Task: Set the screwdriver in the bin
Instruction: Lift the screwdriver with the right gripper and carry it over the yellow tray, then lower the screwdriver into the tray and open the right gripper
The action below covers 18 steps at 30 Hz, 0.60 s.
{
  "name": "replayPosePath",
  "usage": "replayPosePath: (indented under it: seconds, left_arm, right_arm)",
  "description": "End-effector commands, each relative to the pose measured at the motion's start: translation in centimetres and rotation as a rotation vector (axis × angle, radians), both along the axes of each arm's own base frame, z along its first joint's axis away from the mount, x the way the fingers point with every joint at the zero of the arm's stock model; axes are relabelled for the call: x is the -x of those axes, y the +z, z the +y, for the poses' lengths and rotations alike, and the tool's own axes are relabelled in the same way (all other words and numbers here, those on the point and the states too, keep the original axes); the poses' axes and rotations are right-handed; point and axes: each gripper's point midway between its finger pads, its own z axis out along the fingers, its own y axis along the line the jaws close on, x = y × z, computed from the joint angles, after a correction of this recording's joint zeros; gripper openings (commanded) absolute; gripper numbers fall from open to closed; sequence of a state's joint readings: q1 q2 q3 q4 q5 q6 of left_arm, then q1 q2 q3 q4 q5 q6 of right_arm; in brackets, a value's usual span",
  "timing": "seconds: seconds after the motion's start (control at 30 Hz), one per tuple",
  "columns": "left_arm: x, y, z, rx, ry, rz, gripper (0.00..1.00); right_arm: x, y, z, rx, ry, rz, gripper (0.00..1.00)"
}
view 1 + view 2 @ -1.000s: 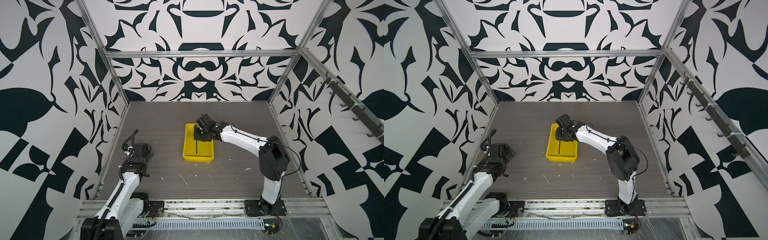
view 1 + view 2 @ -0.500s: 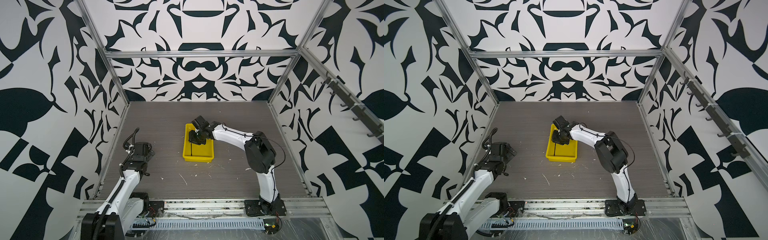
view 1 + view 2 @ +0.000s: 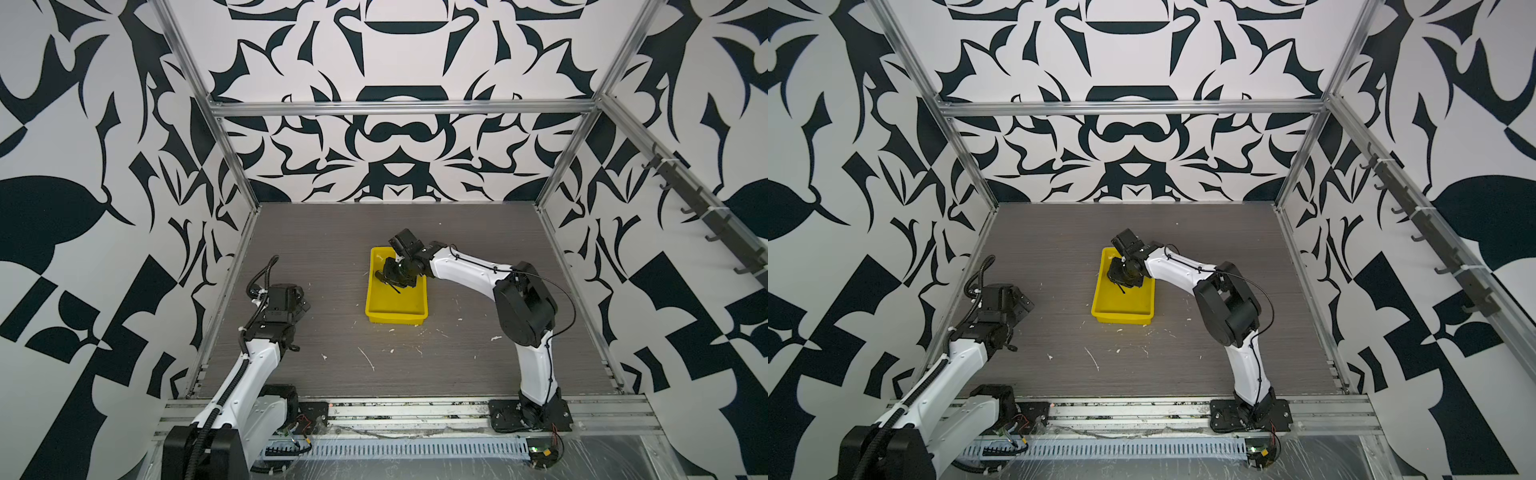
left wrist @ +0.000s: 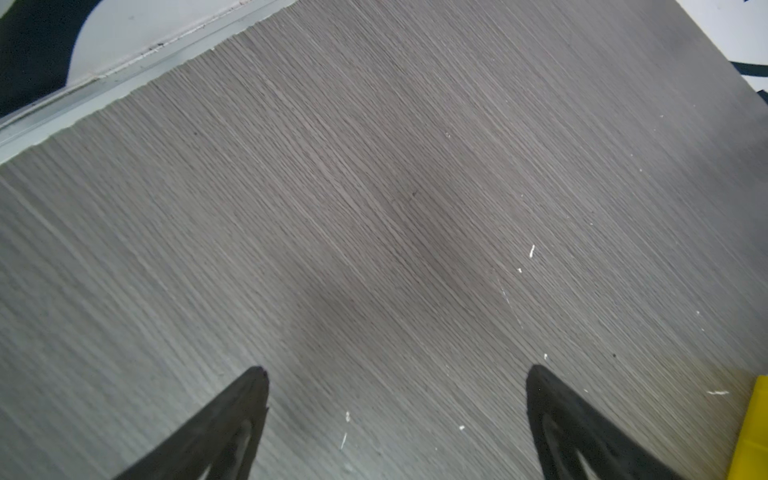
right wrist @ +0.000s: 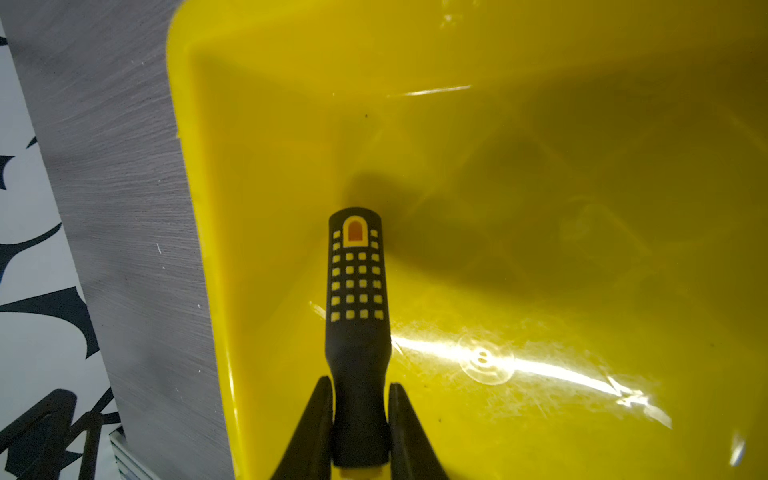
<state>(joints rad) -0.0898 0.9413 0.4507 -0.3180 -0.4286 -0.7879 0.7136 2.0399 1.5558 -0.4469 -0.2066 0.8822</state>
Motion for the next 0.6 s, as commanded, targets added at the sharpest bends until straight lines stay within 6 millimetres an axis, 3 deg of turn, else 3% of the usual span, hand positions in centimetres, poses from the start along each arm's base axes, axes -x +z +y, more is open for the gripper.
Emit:
replayPosePath:
  seconds: [0.0,0.17,0.27,0.43,0.57]
  left_arm:
    - [-0.8,0.9,0.0,0.003,0.001,-0.012,0.99]
    - [-0.9,0.7,-0.2,0.006,-0.009,0.004,0.99]
    - [-0.9,0.7,-0.1,0.003,-0.003,0.000,1.00]
    - [-0.9,0.7,-0.2,0.008,-0.008,0.004,0.99]
    - [-0.8,0.7,-0.2,0.008,-0.010,0.006,0.99]
  right_arm:
    - [0.1,2.6,-0.2,-0.029,0.022,-0.056,0.23]
    - [0.8,0.4,-0.6,-0.007,0.033,-0.008,0.24]
    - [1.0,0.7,-0.3,-0.006,0.066,-0.002,0.27]
    - [1.3,1.2,-1.6,0.051,0.066,-0.016,0.48]
    - [1.3,2.2,-2.5,0.067,0.052,-0.063,0.48]
